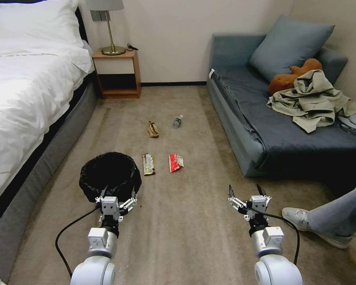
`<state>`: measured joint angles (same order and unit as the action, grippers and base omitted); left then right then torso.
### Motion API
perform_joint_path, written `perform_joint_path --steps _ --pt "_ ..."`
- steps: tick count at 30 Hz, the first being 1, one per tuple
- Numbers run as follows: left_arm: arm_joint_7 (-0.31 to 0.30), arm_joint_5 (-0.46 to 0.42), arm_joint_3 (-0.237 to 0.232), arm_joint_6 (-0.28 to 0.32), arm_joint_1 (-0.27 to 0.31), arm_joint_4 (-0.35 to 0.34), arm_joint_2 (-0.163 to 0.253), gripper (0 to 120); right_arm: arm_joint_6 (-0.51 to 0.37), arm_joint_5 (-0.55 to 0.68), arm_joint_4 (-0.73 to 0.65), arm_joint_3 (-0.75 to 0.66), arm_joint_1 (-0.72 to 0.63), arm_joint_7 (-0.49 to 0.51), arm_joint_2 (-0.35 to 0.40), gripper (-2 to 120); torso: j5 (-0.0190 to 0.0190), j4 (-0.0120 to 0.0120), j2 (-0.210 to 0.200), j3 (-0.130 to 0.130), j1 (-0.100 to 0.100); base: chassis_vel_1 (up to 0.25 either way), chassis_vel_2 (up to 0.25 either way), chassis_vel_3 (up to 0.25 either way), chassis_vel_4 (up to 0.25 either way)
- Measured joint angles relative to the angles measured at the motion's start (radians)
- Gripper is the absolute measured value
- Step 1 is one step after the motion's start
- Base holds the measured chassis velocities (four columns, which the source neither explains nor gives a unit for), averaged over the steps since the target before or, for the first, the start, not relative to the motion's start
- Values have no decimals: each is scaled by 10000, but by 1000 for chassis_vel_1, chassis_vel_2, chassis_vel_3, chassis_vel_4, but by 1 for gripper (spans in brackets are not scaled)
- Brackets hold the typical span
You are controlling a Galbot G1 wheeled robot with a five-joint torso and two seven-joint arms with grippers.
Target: Pick up the trash bin, then pick up the garbage on the floor and place it into the trash bin.
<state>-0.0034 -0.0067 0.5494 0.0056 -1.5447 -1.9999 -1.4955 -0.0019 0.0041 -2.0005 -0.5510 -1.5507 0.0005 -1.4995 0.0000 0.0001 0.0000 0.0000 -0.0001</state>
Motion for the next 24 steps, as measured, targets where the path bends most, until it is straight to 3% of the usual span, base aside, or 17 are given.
perform_joint_path --steps 3,6,7,9,10,12,16,19,24 --pt "-82 -143 -22 159 105 0 100 100 -372 357 -225 -163 -106 70 80 100 1 4 -1 1 1 0 0 0 0" --pt "-670 -1033 -131 1182 871 -17 772 100 -1692 1601 -1037 -776 -531 373 384 100 0 -1 0 0 1 0 0 0 0" --pt "-670 -1033 -131 1182 871 -17 772 100 -1692 1601 -1037 -776 -531 373 384 100 0 -1 0 0 1 0 0 0 0" --pt "-1111 -1704 -217 1958 1433 -37 1266 100 -2595 2433 -1591 -1181 -810 574 581 100 1 -1 0 1 1 0 0 0 0" --pt "-1111 -1704 -217 1958 1433 -37 1266 100 -2595 2433 -1591 -1181 -810 574 581 100 1 -1 0 1 1 0 0 0 0" --pt "-1543 -2374 -306 2736 1995 -58 1769 100 -3183 3138 -1965 -1492 -995 690 767 100 -2 -5 0 0 0 0 0 0 0" --pt "-1927 -2959 -377 3419 2488 -73 2205 100 -3167 3637 -1977 -1717 -851 642 1157 100 -1 0 0 0 1 0 0 0 0" --pt "-2592 -3982 -509 4593 3350 -108 2965 100 -2909 3794 -1903 -1771 -738 457 1336 100 0 -1 -1 1 1 0 0 0 0" --pt "-2861 -4718 -495 5286 3966 -138 3537 100 -2722 3796 -1758 -1692 -657 408 1337 100 -9 1 -2 3 1 0 0 0 0"
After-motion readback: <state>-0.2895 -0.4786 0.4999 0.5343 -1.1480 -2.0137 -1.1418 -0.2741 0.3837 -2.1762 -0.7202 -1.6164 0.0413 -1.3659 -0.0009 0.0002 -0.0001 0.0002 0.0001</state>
